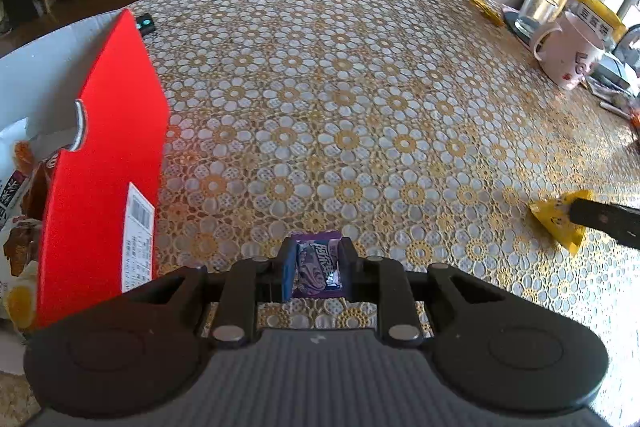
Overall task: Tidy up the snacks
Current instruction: 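Carry the purple candy with the left tool while the right tool carries the yellow snack into the box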
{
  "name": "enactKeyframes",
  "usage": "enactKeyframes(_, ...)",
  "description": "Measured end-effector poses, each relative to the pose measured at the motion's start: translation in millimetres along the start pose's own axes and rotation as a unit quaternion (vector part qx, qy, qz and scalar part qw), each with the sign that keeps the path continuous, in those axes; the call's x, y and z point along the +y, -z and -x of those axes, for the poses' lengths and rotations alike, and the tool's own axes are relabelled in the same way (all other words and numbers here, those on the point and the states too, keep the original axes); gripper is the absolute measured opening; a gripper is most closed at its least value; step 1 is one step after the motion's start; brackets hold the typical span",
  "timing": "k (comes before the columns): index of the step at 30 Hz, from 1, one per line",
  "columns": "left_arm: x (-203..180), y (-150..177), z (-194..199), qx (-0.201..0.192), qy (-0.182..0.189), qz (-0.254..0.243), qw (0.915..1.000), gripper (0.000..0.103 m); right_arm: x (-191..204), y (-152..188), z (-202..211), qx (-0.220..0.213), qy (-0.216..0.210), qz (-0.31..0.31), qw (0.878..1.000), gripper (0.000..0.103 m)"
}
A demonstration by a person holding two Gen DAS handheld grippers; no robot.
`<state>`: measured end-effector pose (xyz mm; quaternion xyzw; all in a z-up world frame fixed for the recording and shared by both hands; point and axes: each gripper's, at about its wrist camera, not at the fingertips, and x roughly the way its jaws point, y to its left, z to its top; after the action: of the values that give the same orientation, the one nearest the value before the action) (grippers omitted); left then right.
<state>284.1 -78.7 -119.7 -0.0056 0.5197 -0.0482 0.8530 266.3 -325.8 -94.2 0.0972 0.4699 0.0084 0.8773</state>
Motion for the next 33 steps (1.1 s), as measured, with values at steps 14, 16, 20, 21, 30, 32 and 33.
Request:
enactKeyframes(14, -4.1, 3.9, -7.2, 0.016, 0.014, -0.011, 0.9997, 0.022, 1.7, 0.5, -23.9, 0.017, 0.010, 0.004, 1.000, 0.029)
enactKeyframes(16, -3.9, 4.7, -4.9, 0.015, 0.015, -0.010, 0.9997, 0.022, 2.9, 2.8, -18.9, 0.013, 0.011, 0.006, 1.000, 0.027)
enactKeyframes(20, -3.1, 8.3, 4.0, 0.013, 0.022, -0.007, 0.9997, 0.022, 9.7, 10.0, -0.9, 0.009, -0.002, 0.008, 1.000, 0.026)
enactKeyframes(21, -3.0, 9.7, 7.3, 0.011, 0.023, -0.007, 0.9996, 0.022, 12.2, 12.1, 4.3, 0.009, -0.005, 0.009, 1.000, 0.026)
enactKeyframes(30, 2.6, 24.9, 44.2, 0.000, 0.039, -0.012, 0.9992, 0.022, 40.1, 29.7, 61.6, -0.008, -0.041, 0.030, 0.999, 0.026)
enactKeyframes(32, 5.8, 28.0, 53.8, -0.004, 0.042, -0.013, 0.9990, 0.022, 48.0, 34.0, 73.9, -0.013, -0.047, 0.036, 0.998, 0.026)
enactKeyframes(33, 7.8, 29.9, 58.7, -0.005, 0.044, -0.014, 0.9989, 0.022, 52.3, 36.0, 80.2, -0.015, -0.051, 0.038, 0.998, 0.026)
